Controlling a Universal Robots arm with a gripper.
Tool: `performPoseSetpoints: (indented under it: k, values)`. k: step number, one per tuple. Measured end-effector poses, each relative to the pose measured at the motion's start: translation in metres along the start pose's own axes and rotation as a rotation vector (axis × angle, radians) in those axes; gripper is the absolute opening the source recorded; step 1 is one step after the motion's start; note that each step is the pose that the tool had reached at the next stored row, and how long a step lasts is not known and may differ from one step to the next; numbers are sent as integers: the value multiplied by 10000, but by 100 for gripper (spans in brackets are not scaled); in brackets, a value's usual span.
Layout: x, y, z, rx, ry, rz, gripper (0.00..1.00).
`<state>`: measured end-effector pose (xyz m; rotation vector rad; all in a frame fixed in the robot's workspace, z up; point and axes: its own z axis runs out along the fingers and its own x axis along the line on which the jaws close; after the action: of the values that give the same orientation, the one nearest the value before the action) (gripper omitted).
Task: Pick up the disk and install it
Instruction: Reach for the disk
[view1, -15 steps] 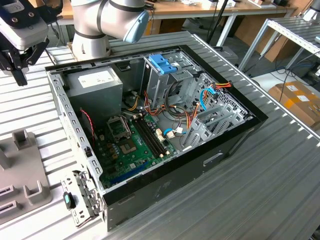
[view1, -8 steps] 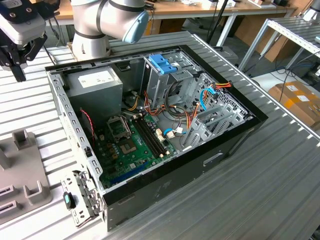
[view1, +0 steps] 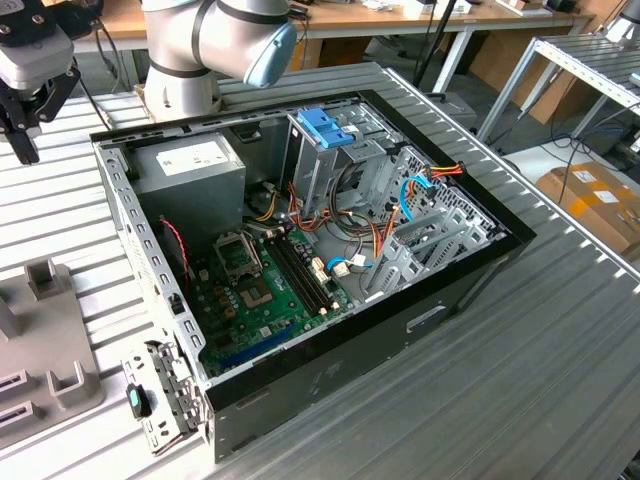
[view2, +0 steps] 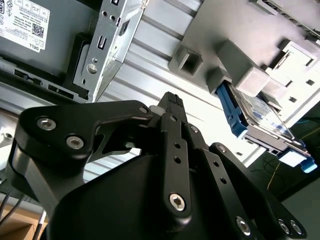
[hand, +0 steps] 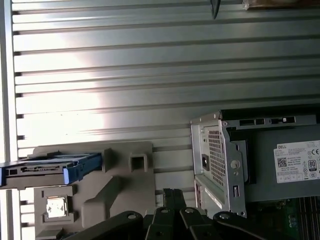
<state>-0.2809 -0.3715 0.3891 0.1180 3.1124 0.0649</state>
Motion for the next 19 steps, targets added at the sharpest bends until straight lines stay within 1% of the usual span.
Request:
performPoseSetpoints:
  k: [2,6,12,19]
  values:
    - [69,-4,0,0,0,-1,11]
    - [156,-8,-1,0,0,-1,11]
    - [229,-13,0,1,1,-1,11]
    - [254,-15,0,0,0,1,11]
